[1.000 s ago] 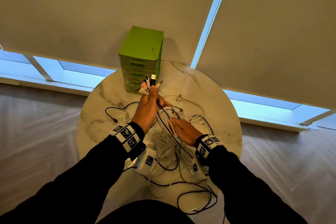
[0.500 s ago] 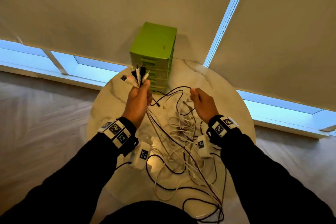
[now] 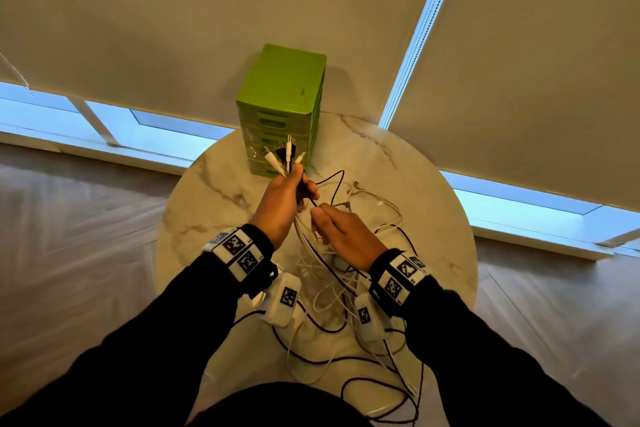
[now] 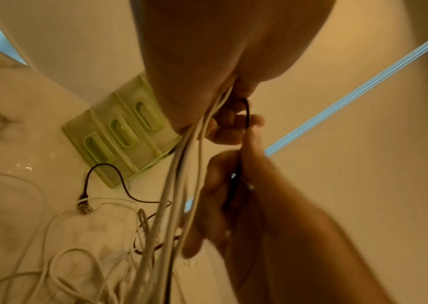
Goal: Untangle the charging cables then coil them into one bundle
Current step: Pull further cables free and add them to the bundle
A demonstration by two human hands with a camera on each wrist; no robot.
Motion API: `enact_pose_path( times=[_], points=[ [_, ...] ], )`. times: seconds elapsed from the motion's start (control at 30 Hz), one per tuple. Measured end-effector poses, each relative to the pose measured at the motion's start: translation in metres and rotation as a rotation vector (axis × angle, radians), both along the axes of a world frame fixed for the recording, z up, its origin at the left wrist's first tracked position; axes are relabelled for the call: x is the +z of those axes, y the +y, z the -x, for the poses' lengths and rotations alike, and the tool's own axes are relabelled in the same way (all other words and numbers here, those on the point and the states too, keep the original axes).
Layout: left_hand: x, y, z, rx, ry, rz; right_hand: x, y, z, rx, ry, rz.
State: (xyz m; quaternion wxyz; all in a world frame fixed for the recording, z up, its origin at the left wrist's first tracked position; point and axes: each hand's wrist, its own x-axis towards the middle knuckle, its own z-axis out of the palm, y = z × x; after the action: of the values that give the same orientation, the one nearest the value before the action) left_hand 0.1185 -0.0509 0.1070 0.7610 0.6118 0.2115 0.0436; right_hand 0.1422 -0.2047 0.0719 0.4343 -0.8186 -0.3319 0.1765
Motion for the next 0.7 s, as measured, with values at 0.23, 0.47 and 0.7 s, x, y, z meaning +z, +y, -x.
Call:
enact_pose_path(
  times=[0.23,0.47,0.7],
  points=[
    [0.018,0.012,0.003,0.039,-0.138,-0.025,-0.045,-0.045,-0.023,0.040,0.032,0.250],
    [0.047,0.039,0.011,0.205,-0.273,-0.183,-0.047,-0.080,-0.056,-0.005,-0.080,0.863],
    [0.027,0.028,0.027,0.083,-0.154,-0.420,-0.001,-0.045,-0.065,-0.239,-0.003,0.274]
  ],
)
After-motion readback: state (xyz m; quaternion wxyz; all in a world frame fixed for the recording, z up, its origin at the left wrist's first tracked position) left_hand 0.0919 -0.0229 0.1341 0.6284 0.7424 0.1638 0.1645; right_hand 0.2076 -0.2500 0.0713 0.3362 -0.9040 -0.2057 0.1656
